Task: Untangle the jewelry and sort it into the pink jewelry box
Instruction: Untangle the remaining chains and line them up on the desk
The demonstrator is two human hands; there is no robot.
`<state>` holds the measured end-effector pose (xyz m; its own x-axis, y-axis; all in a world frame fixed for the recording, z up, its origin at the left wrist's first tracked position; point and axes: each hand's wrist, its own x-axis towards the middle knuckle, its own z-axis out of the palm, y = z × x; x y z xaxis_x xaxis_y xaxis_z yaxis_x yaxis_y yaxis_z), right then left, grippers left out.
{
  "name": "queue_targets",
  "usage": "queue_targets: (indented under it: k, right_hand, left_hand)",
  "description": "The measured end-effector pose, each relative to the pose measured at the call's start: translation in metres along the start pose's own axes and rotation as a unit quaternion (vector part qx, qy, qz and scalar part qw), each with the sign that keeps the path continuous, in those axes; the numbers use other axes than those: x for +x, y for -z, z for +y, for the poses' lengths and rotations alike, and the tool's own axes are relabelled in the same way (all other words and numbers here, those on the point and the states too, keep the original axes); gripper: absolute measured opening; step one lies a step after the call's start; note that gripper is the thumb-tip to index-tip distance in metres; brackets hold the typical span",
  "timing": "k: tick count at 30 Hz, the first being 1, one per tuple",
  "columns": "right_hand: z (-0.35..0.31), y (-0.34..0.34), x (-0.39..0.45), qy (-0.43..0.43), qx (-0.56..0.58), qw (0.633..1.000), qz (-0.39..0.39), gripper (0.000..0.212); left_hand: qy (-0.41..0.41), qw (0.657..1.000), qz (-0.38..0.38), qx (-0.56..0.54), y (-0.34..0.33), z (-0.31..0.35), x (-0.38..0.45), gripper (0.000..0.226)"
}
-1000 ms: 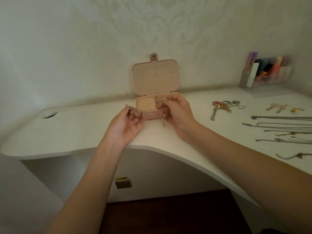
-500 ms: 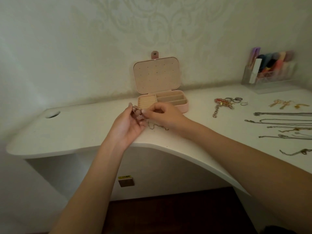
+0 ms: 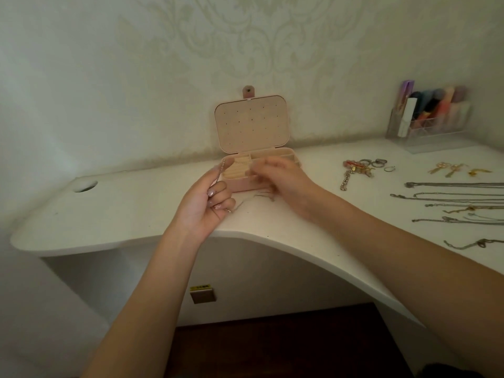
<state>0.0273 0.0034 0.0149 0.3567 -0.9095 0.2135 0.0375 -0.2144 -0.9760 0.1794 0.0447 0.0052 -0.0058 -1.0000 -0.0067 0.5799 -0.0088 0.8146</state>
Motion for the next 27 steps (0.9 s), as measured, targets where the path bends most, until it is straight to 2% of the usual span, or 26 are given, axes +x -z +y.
queue_targets:
  k: [2, 4, 6, 11, 15, 18, 23, 27]
  right_hand:
    - [-0.009, 0.010, 0.003, -0.062, 0.137, 0.988, 0.031, 0.025]
    - [-0.015, 0.023, 0.003, -0.119, 0.249, 0.960, 0.044, 0.030]
    - [-0.014, 0.036, 0.005, -0.137, 0.280, 0.948, 0.064, 0.028]
    - [-0.011, 0.065, 0.013, -0.116, 0.257, 0.951, 0.126, 0.025]
    - [-0.012, 0.072, 0.013, -0.092, 0.227, 0.959, 0.141, 0.021]
    - [-0.018, 0.077, 0.009, -0.061, 0.191, 0.968, 0.152, 0.017]
    - [-0.029, 0.103, -0.019, -0.014, 0.040, 0.985, 0.169, 0.012]
    - [-0.047, 0.121, -0.058, 0.024, -0.100, 0.971, 0.216, 0.011]
  left_hand:
    - [0.001, 1.000, 0.011, 0.010, -0.002, 0.001, -0.002, 0.024]
    - [0.003, 1.000, 0.020, 0.006, -0.002, 0.001, -0.003, 0.024]
    - [0.001, 1.000, 0.023, 0.001, -0.001, 0.002, -0.003, 0.025]
    - [-0.020, 0.998, 0.051, 0.009, -0.002, -0.001, 0.002, 0.019]
    - [-0.078, 0.990, 0.082, 0.082, -0.006, -0.008, 0.005, 0.016]
    - [-0.099, 0.981, 0.069, 0.150, -0.006, -0.011, 0.003, 0.016]
    - [-0.114, 0.959, 0.032, 0.255, -0.010, -0.013, -0.006, 0.016]
    - [-0.085, 0.954, -0.007, 0.287, -0.031, -0.018, -0.026, 0.011]
